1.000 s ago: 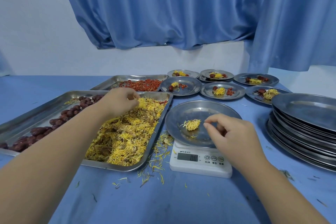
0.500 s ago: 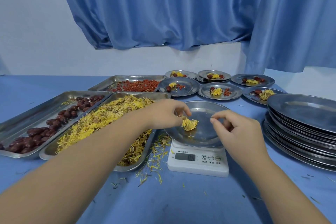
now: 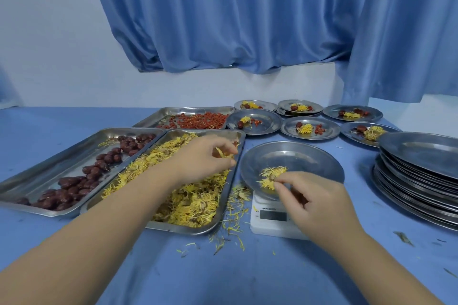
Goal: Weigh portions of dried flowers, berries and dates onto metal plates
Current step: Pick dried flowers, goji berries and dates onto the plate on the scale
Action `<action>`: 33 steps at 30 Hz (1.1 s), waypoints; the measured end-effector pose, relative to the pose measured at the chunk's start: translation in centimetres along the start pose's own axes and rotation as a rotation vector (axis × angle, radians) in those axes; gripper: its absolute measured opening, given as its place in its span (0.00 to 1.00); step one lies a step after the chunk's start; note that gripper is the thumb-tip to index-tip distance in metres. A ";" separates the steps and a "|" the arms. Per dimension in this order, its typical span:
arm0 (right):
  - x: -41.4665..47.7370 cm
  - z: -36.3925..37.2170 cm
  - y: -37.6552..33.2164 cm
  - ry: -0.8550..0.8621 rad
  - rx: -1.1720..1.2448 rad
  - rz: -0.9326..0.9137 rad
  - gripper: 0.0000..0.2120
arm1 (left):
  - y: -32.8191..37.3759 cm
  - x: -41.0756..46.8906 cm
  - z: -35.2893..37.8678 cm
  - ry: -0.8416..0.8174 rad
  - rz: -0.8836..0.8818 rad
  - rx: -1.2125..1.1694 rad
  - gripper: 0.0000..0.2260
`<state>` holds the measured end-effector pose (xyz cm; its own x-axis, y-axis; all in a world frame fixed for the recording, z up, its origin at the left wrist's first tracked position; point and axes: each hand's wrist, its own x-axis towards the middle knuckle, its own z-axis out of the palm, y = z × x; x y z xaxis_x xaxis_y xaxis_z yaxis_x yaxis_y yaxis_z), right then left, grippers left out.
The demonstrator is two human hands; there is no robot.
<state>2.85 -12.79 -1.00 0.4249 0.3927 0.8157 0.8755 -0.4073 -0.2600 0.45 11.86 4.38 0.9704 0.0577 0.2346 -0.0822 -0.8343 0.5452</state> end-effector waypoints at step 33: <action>1.0 6.0 -3.1 -0.197 0.103 0.054 0.21 | -19.6 -6.5 -11.5 0.012 -0.737 0.308 0.13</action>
<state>1.97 -6.19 -2.48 0.4996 0.5301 0.6851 0.8649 -0.3499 -0.3600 -6.84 34.13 1.47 0.7476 0.6579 -0.0906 0.6479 -0.6926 0.3170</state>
